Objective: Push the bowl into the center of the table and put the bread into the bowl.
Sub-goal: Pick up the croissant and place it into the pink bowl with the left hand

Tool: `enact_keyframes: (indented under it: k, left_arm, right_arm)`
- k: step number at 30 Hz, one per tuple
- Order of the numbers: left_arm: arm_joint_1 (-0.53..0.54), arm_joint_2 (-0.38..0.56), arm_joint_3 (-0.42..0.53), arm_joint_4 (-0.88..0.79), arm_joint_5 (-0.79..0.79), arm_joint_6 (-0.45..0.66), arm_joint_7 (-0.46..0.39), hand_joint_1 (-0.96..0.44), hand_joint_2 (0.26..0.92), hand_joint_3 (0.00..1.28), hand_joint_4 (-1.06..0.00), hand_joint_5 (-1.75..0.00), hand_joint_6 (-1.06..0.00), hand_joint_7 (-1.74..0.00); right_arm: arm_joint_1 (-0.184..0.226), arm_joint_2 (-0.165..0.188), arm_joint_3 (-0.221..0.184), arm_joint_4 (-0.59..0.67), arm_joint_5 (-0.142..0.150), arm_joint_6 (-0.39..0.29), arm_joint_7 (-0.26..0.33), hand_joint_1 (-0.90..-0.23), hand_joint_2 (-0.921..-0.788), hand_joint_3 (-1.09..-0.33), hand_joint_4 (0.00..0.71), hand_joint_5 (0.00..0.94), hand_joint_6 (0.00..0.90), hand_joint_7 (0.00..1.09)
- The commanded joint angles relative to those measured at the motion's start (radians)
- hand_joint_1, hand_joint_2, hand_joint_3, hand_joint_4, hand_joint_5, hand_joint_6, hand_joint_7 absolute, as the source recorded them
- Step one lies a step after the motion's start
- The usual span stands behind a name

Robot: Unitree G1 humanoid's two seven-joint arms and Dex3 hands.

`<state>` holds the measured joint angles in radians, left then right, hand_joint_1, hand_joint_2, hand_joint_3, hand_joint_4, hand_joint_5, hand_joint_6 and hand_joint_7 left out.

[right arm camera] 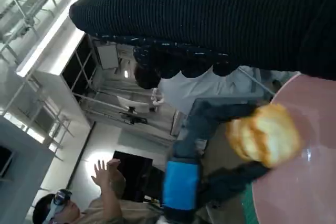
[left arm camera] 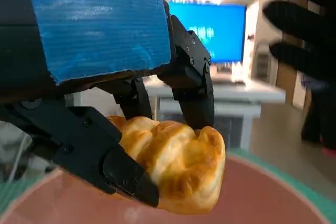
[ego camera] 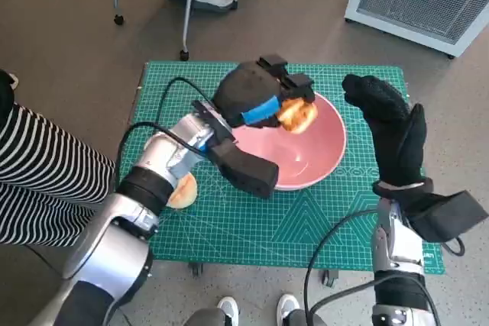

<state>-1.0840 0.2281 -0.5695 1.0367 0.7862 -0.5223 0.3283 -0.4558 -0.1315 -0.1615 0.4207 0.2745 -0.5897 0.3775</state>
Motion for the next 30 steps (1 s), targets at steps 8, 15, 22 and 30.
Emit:
enact_keyframes:
  k: [8,15,22,30]
  left_arm:
    - [0.030,-0.039,0.125,0.056,-0.251,-0.036,-0.380,-0.03,0.851,0.06,-0.46,-0.57,-0.39,-0.68]
    - [0.048,-0.008,0.188,-0.002,-0.379,0.036,-0.650,-0.07,0.798,0.01,-0.09,-0.04,-0.20,-0.14]
    - [0.092,0.062,0.238,-0.126,-0.437,0.049,-0.763,-0.18,0.786,0.00,-0.01,0.00,-0.17,-0.06]
    - [0.151,0.176,0.323,-0.280,-0.524,0.045,-0.868,-0.24,0.786,0.00,-0.01,0.00,-0.17,-0.04]
  right_arm:
    - [0.037,0.005,-0.002,-0.012,-0.007,0.023,-0.023,-0.748,-0.921,-0.811,0.129,0.004,0.020,0.51]
    - [0.037,0.006,-0.001,-0.016,-0.009,0.030,-0.030,-0.749,-0.921,-0.810,0.130,0.003,0.019,0.51]
    - [0.037,0.008,0.004,-0.019,-0.012,0.029,-0.034,-0.749,-0.921,-0.810,0.130,0.003,0.019,0.51]
    - [0.032,0.009,0.005,-0.012,-0.008,0.031,-0.033,-0.749,-0.921,-0.811,0.130,0.002,0.019,0.51]
